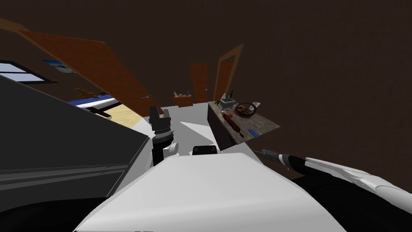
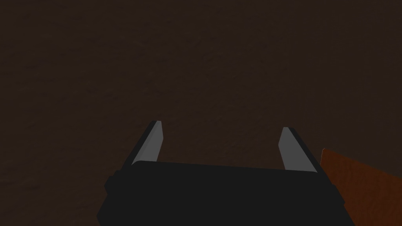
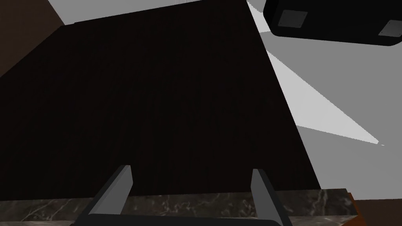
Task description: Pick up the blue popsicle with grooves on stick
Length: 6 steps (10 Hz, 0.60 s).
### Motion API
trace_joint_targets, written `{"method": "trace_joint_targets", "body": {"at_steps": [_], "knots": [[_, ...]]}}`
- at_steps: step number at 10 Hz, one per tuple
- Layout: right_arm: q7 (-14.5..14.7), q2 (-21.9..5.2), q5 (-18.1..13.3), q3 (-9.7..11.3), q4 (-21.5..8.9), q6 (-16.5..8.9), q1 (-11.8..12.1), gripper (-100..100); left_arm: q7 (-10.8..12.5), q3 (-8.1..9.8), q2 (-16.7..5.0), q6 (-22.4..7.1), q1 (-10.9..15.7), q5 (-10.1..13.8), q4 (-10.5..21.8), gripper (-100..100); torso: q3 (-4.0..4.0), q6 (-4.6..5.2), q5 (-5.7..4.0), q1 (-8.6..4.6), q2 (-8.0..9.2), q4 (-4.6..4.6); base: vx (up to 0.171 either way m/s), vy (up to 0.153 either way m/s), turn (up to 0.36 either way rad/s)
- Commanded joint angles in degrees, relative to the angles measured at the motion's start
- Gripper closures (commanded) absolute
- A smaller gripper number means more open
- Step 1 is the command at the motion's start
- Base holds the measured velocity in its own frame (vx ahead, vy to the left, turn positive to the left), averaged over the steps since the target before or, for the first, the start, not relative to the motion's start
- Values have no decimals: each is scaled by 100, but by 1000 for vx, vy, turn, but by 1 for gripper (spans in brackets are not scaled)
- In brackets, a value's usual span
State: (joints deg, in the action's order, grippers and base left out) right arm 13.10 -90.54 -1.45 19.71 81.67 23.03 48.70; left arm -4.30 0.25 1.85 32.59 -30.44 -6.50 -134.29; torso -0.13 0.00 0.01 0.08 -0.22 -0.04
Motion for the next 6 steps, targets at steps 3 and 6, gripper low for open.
{"method": "trace_joint_targets", "body": {"at_steps": [3,6], "knots": [[-30,-527,-1,132,-182,-31,138,-100,0,0,0,0,0,0,0,0,-8,-4,-1,-3,-14,-3,85,-2,75],[-102,-1036,11,274,-397,-35,275,-100,0,0,0,0,0,0,0,0,-12,-4,-3,-9,-22,-5,114,-16,99]]}}
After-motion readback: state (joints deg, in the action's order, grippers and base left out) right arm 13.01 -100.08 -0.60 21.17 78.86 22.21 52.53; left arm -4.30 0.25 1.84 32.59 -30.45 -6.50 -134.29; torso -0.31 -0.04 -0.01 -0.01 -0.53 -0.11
